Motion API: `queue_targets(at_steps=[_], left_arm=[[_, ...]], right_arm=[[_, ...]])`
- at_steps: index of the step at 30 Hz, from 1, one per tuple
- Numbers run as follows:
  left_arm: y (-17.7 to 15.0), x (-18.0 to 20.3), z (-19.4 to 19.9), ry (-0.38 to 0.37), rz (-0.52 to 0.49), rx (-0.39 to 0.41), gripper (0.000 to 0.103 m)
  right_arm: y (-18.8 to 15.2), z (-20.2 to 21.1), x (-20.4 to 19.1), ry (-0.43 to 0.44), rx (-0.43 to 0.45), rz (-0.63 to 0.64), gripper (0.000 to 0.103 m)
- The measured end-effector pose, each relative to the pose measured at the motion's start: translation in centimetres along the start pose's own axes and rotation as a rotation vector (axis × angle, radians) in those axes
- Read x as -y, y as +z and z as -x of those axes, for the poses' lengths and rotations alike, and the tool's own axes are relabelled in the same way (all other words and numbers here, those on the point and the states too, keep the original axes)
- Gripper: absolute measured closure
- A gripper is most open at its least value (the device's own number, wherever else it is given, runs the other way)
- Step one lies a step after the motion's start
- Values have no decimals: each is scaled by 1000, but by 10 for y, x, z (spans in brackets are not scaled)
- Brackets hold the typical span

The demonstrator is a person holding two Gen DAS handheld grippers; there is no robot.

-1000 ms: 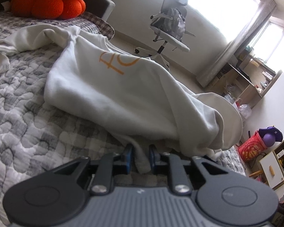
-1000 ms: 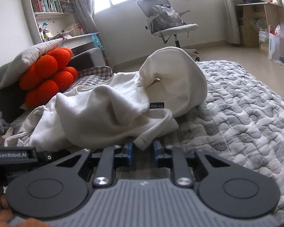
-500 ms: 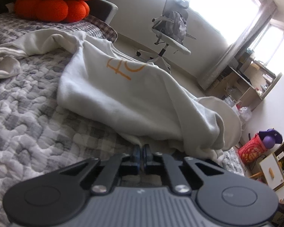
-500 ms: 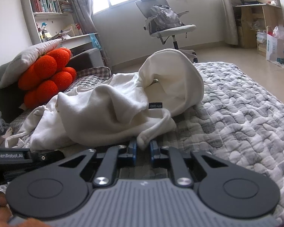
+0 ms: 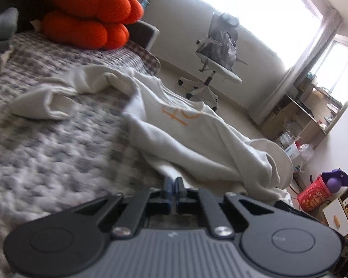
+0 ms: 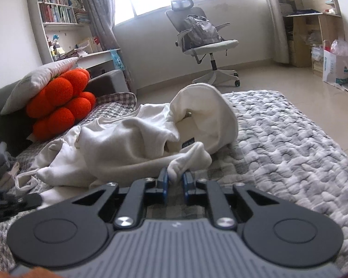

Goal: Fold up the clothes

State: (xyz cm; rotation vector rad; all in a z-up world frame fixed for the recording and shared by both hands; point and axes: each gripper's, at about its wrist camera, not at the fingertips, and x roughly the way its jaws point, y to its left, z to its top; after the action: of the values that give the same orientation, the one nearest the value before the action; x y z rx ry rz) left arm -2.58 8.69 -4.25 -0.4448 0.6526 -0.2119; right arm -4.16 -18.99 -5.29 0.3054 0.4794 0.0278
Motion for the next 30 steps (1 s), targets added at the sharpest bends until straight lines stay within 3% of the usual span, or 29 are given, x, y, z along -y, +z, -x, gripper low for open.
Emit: queue_targets(at_steps=[18, 30], left_arm=[[-8, -28, 64, 25, -41, 28, 101], [-34, -54, 62, 55, -64, -70, 101]], right_arm=[[1, 34, -2, -2, -39, 37, 90], [-9, 45, 20, 20, -125, -18, 92]])
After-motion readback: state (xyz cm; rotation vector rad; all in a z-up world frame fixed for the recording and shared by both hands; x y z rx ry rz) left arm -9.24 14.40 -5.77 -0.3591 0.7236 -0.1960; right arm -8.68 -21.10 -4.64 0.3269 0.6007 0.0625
